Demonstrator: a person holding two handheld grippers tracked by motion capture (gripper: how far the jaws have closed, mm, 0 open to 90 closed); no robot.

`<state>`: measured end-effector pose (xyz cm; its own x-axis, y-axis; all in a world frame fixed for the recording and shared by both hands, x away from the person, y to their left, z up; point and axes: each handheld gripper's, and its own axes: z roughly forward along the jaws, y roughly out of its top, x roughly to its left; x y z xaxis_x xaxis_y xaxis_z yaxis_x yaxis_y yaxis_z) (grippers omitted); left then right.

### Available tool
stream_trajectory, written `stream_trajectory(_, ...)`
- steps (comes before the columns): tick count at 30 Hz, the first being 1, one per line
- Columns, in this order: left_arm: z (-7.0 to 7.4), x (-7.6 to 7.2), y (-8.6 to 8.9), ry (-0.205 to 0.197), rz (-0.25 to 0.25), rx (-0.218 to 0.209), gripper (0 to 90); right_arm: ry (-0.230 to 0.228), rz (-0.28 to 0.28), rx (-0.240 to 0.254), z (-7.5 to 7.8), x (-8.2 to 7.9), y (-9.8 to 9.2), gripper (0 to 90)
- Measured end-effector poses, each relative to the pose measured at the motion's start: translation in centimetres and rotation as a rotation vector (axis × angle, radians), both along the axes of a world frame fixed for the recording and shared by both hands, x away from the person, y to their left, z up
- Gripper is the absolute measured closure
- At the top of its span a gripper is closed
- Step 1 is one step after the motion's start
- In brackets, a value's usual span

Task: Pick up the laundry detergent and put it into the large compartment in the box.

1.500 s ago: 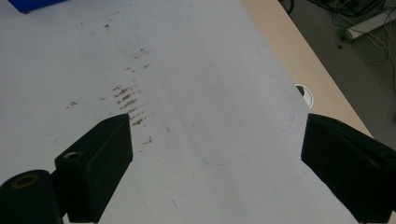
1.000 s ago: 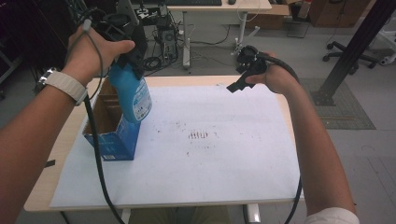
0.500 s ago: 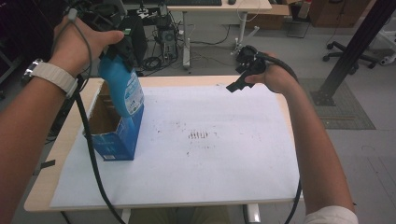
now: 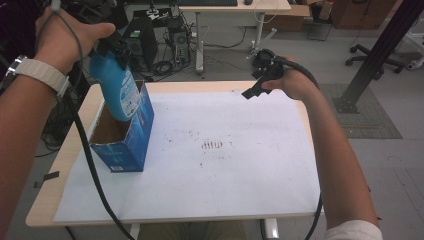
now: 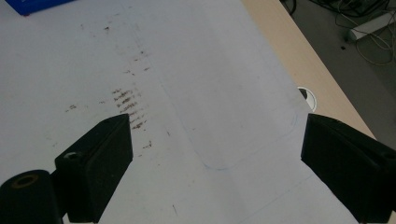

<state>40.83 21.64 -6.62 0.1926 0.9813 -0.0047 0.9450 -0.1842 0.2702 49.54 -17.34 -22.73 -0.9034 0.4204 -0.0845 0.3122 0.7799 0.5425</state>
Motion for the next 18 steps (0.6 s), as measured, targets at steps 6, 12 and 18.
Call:
stream_trajectory(6, -0.2, 0.1, 1.5, -0.005, 0.036, -0.006, 37.2, -0.004, -0.001, 0.002, 0.1, 0.0, -0.2, 9.1)
stream_trajectory(12, -0.4, 0.2, 2.6, -0.007, 0.066, 0.007, 37.2, -0.001, -0.004, 0.0, 0.1, 0.0, -0.2, 9.1)
stream_trajectory(18, -1.0, 0.3, 3.3, -0.002, 0.091, 0.025, 37.2, 0.0, -0.003, 0.001, 0.0, 0.0, -0.1, 9.0)
